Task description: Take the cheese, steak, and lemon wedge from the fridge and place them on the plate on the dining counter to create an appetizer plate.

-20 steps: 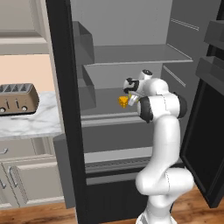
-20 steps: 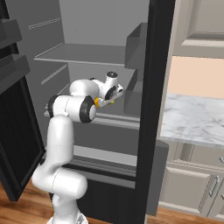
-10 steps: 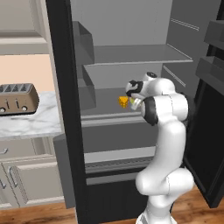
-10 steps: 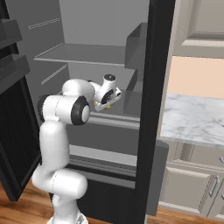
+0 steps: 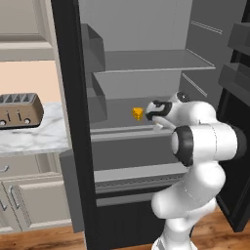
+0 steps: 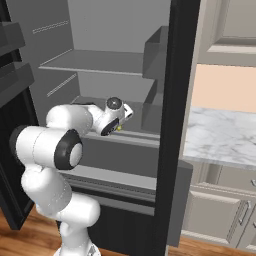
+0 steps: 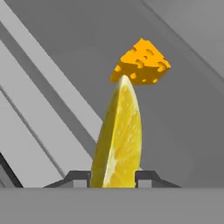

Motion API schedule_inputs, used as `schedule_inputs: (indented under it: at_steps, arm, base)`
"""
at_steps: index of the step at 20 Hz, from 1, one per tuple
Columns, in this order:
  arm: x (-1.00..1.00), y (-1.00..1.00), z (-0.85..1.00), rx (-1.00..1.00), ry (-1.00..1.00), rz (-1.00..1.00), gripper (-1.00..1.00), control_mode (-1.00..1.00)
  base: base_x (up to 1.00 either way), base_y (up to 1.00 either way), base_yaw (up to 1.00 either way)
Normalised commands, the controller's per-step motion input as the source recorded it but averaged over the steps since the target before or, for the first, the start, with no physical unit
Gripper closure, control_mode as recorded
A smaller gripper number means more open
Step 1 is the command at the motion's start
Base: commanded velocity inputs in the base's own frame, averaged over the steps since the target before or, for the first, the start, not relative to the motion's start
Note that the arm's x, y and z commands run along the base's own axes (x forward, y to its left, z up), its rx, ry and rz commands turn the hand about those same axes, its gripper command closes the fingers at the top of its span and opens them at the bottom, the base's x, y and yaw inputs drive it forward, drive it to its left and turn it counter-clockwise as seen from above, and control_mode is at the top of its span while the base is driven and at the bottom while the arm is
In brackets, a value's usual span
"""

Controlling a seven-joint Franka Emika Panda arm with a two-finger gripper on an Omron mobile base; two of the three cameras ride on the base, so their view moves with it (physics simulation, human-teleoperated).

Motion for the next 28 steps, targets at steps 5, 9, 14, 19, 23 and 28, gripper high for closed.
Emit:
schedule_inputs:
  at_steps: [5,9,14,19,23,28]
  arm:
    - [-1.0,0.0,1.0,0.0,-0.06,-0.02,1.0,-1.0]
    - [-1.0,0.0,1.0,0.0,0.0,-0.02,1.0,-1.0]
    - [-1.0,0.01,0.99,0.08,0.08,-0.1,1.0,-1.0]
    - [-1.0,0.1,0.42,0.12,0.02,-0.1,1.0,-1.0]
    - [-1.0,0.01,0.02,0.0,-0.01,0.02,1.0,-1.0]
    - [-0.95,0.27,0.13,-0.02,-0.03,0.09,1.0,-1.0]
  base:
    - [0.0,0.0,0.0]
    - [0.0,0.0,0.0]
    - [0.0,0.0,0.0]
    - [0.0,0.0,0.0]
    - [0.0,0.0,0.0]
    - [0.0,0.0,0.0]
